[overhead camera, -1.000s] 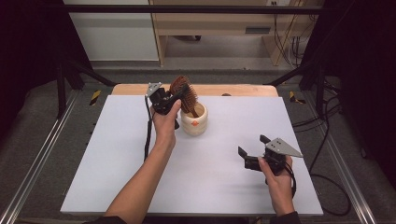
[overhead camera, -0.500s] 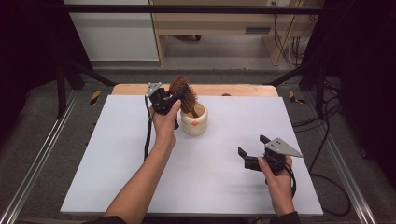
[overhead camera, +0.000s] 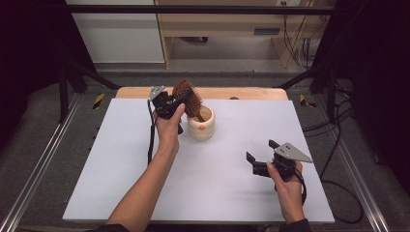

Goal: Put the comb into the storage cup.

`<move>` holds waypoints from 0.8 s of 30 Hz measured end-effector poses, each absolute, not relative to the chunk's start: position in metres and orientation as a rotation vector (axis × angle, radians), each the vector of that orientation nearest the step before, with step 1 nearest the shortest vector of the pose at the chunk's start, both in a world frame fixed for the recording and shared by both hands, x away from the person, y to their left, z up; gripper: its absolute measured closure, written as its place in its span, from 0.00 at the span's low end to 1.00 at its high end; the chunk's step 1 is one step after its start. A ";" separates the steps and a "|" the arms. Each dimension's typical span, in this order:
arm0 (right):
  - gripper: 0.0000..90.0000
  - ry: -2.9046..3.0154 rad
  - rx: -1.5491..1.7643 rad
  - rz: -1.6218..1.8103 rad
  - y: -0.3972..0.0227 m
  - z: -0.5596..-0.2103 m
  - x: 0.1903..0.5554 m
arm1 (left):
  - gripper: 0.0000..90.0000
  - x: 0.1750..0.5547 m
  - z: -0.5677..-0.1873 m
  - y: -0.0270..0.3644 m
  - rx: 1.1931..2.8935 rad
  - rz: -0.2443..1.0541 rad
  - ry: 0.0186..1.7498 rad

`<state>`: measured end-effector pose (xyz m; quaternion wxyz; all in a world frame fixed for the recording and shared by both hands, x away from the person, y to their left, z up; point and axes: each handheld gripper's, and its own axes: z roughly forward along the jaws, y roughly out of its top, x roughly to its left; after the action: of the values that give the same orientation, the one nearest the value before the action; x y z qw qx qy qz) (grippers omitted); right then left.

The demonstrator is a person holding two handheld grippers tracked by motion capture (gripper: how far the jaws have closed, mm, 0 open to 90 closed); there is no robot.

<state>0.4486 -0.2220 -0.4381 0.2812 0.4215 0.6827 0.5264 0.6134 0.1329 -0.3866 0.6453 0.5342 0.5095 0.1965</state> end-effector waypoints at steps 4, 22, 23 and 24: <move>0.04 1.831 1.130 1.410 -0.222 -0.438 0.449 | 0.50 0.614 -0.387 0.134 1.214 0.447 1.165; 0.04 1.835 1.126 1.414 -0.222 -0.438 0.449 | 0.49 0.614 -0.387 0.133 1.224 0.463 1.158; 0.04 1.834 1.128 1.413 -0.222 -0.438 0.449 | 0.49 0.614 -0.387 0.133 1.226 0.465 1.157; 0.04 1.833 1.129 1.415 -0.222 -0.439 0.449 | 0.49 0.614 -0.387 0.133 1.227 0.467 1.155</move>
<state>0.4495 -0.2224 -0.4386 0.2788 0.4210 0.6833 0.5274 0.6141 0.1331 -0.3873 0.6414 0.5383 0.5068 0.2048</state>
